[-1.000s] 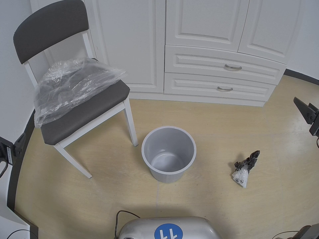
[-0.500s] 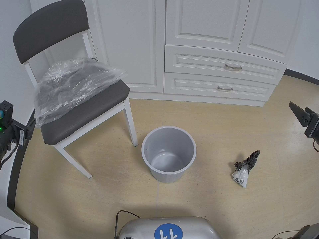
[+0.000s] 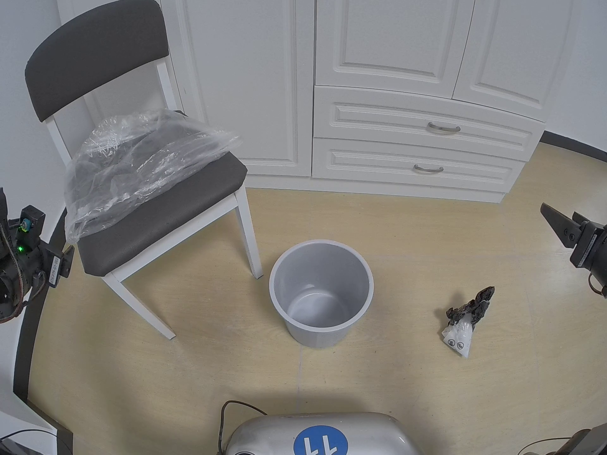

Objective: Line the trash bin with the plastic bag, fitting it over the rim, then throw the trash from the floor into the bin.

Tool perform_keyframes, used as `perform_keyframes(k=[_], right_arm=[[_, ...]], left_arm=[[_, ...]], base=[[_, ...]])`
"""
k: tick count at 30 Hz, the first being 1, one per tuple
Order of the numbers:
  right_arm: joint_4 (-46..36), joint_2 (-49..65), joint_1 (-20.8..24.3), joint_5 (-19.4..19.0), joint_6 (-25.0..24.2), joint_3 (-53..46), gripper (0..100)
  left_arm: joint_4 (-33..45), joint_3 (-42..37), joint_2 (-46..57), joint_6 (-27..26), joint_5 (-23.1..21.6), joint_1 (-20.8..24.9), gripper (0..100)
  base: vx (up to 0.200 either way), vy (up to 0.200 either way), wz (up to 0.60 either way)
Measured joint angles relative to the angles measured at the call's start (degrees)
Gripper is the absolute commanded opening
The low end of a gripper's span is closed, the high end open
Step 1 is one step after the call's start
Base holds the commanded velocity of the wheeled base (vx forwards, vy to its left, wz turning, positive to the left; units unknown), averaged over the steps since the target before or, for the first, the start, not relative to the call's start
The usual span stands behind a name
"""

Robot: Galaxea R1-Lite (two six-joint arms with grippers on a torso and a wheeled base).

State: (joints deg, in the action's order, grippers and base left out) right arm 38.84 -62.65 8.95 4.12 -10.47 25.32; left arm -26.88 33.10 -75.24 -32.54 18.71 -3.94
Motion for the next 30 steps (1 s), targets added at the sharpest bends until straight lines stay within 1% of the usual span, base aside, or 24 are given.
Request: perform_keyframes(k=[4,11,15,19,25,30], right_arm=[[0.07,-1.00,0.00,-0.05,-0.61,-0.07,100],[0.16,-2.18,-0.07,-0.07,-1.82,0.12,100],[0.16,-2.43,-0.09,-0.07,-2.06,0.28,100],[0.18,-2.54,-0.46,-0.24,-2.24,0.43,100],[0.60,-2.62,-1.88,-0.51,-2.41,0.74,100],[1.85,-2.62,-3.24,-0.60,-2.41,0.87,100]], left_arm=[[-0.07,-0.33,-1.91,0.60,-0.24,-2.29,100],[-0.65,0.00,-5.51,1.94,-3.44,-5.64,100],[-5.58,0.52,-8.46,2.79,-4.13,-6.95,100],[-12.14,1.05,-12.26,3.34,-4.51,-8.02,100],[-17.48,2.57,-18.47,4.10,-4.71,-9.46,100],[-20.82,4.44,-22.50,6.97,-4.71,-9.95,100]], base=[[0.000,0.000,0.00],[0.000,0.000,0.00],[0.000,0.000,0.00],[0.000,0.000,0.00],[0.000,0.000,0.00],[0.000,0.000,0.00]])
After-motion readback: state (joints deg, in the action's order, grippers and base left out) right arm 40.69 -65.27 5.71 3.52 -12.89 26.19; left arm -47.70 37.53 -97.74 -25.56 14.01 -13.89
